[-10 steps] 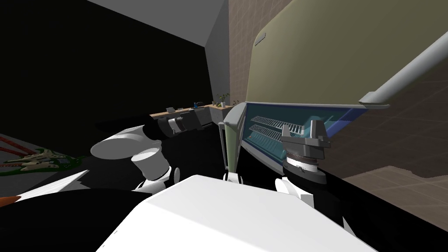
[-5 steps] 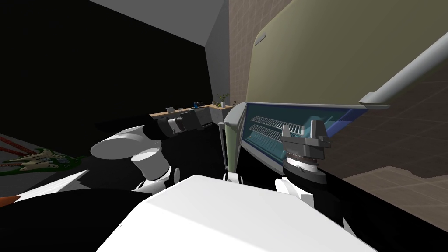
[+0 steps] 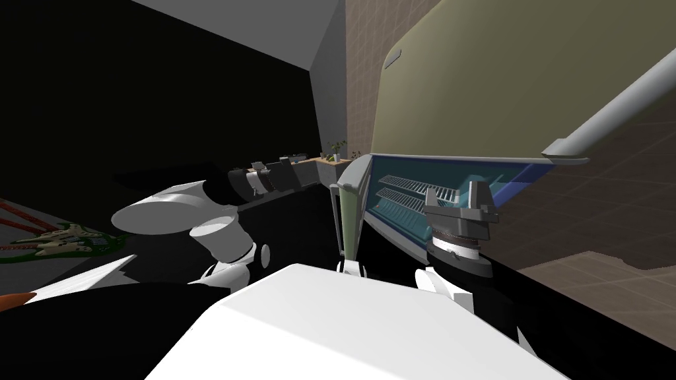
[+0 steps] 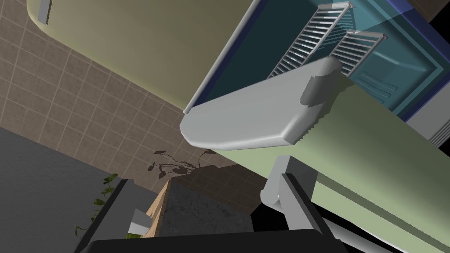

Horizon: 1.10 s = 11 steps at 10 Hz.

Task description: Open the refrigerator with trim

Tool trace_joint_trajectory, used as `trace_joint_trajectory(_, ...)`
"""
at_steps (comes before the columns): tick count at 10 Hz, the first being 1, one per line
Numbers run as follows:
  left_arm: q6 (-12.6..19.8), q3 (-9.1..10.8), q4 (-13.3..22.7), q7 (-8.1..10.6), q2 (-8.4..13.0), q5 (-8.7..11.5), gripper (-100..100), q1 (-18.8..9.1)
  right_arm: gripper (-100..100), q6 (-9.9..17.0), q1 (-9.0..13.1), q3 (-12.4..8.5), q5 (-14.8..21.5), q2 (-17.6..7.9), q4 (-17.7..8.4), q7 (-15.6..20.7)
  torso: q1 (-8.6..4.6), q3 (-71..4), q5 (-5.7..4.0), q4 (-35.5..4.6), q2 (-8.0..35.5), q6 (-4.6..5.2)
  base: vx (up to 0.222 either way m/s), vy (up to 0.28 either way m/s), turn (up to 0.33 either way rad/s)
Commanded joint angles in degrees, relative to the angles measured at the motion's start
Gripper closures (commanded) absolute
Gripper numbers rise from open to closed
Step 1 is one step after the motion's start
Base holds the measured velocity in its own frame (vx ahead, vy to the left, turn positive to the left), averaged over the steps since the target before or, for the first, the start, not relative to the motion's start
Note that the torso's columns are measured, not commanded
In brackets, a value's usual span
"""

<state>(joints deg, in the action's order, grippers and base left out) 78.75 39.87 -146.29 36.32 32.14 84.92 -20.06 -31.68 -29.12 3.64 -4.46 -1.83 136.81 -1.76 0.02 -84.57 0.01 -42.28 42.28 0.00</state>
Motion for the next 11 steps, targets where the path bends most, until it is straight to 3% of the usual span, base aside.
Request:
trace_joint_trajectory(1, 0.97, 0.91, 0.78, 3.31, 2.72, 0.92, -100, -2.95, 0, 0.0, 0.0, 0.0, 0.0, 0.0, 0.0, 0.0, -0.02, 0.0, -0.01, 0.0, 0.01, 0.0, -0.001, -0.005, 0.013)
trace_joint_trajectory(4, 2.0, 1.94, 1.69, 6.71, 5.7, 1.98, -100, -6.18, 0, 0.0, 0.0, 0.0, 0.0, 0.0, 0.0, 0.0, -0.03, 0.01, -0.01, 0.0, 0.01, 0.0, 0.0, -0.002, 0.004)
trace_joint_trajectory(5, 1.75, 1.74, 1.56, 5.81, 5.09, 1.79, -100, -5.5, 0, 0.0, 0.0, 0.0, 0.0, 0.0, 0.0, 0.0, -0.01, 0.0, -0.01, 0.0, 0.01, 0.0, 0.0, 0.0, 0.0)
trace_joint_trajectory(6, 1.82, 1.78, 1.61, 6.07, 5.2, 1.83, 0, -5.62, 0, 0.0, 0.0, 0.0, 0.0, 0.0, 0.0, 0.0, -0.01, 0.01, 0.0, 0.0, 0.01, 0.0, 0.0, 0.0, 0.0)
trace_joint_trajectory(11, 1.82, 1.77, 1.6, 6.04, 5.19, 1.83, 0, -5.61, 0, 0.0, 0.0, 0.0, 0.0, 0.0, 0.0, 0.0, -0.02, 0.0, -0.01, 0.0, 0.01, 0.0, 0.0, 0.0, 0.0)
